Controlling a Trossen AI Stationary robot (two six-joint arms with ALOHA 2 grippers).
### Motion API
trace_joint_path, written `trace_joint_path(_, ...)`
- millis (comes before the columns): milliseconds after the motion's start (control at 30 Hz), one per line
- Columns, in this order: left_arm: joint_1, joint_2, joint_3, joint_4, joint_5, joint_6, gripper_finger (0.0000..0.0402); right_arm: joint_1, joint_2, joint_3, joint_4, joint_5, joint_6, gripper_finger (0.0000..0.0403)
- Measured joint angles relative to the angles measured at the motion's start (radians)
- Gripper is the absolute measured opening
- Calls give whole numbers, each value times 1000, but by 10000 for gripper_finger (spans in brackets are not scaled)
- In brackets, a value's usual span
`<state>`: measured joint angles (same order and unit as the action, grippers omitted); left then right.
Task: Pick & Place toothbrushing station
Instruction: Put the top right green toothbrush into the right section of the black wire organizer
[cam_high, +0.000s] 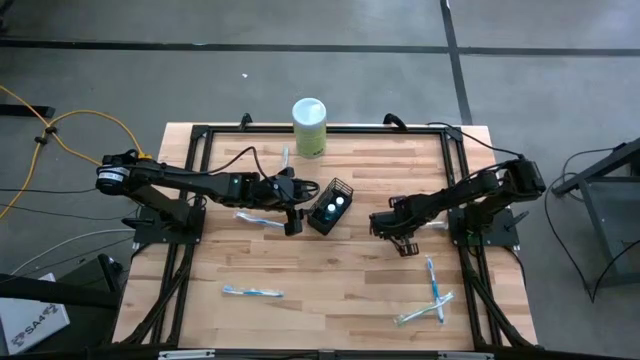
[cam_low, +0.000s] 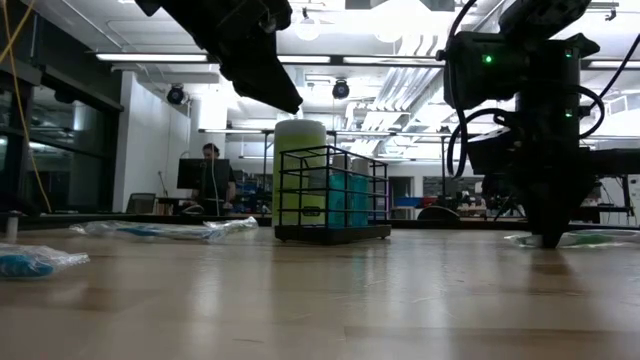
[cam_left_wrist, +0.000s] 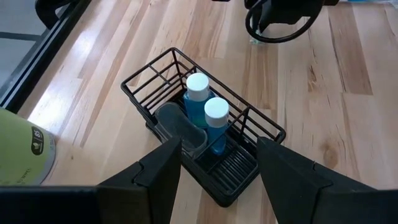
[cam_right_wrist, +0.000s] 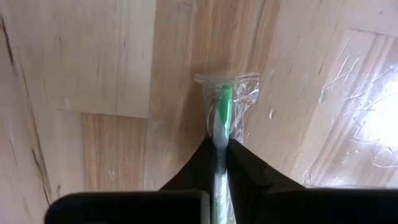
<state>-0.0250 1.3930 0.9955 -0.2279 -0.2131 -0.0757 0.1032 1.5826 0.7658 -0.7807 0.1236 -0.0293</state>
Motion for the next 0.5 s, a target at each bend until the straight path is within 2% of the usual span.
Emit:
trace_joint_path(300, 0, 0, 0, 0, 0, 0, 200, 2, 1, 3, -13, 21, -27, 14)
trace_joint_path(500, 0, 0, 0, 0, 0, 0, 200, 24, 5, 95, -87, 192, -28, 13)
